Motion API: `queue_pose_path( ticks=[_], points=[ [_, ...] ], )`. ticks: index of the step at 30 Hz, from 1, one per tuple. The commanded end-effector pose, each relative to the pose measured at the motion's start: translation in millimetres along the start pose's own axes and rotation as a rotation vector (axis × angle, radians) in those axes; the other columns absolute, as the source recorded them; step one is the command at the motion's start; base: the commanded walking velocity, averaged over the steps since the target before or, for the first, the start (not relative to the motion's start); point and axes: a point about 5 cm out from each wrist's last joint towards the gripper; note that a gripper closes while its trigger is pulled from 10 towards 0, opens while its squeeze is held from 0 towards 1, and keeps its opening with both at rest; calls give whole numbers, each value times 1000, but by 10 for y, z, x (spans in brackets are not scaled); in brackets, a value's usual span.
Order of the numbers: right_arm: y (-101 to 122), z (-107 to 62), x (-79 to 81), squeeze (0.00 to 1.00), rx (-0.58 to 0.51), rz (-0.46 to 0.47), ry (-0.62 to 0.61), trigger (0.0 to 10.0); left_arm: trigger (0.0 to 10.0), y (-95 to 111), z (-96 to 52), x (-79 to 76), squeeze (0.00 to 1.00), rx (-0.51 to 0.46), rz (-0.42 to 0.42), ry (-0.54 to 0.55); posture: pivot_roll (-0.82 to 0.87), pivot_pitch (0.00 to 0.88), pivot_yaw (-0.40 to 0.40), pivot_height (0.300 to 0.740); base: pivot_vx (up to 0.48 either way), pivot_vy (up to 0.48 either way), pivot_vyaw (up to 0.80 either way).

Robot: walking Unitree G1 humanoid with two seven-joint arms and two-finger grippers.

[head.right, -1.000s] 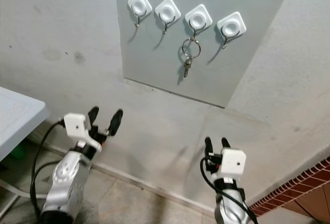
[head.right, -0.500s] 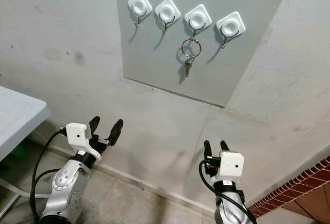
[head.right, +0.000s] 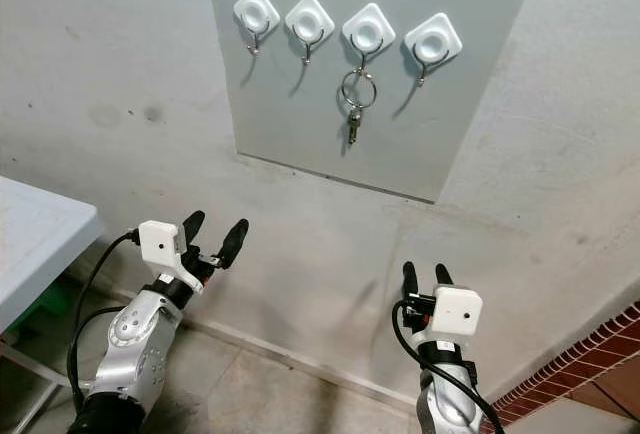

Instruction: Hang keys on a hook

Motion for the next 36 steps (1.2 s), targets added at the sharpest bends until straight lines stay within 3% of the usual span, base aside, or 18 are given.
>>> queue_pose_path(
  ticks=[1,9,15,17,22,36],
  points=[
    [13,-5,-36,0,-9,-4,-19,10000,10000,9,29,-10,0,-1,-3,-14,-103,0,43,740,0,0,0],
    [-17,-22,-51,0,10,-50,-6,10000,10000,6,66,-20,0,-9,-17,-5,-105,0,28,740,0,0,63],
    [-18,-10,-42,0,16,-46,-1,10000,10000,5,52,-36,0,-29,-14,12,-99,0,22,740,0,0,800],
    [-30,-32,-41,0,25,-56,9,10000,10000,-42,-19,-76,0,-28,21,7,-89,0,16,740,0,0,800],
    [-66,-67,-24,0,42,-78,30,10000,10000,-100,-79,-63,0,-15,18,18,-79,0,9,740,0,0,800],
    [-85,-47,-9,0,55,-70,52,10000,10000,-117,-97,-48,0,-11,31,33,-64,0,-5,740,0,0,800]
  ],
)
Point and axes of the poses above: a point about 5 cm out from each wrist's last joint towards the gripper, its own z axis pointing out of the wrist towards the gripper, its own y axis along the axis of the wrist's last joint, x = y × z, and after that the axes turned 2 degrees about z, right-handed
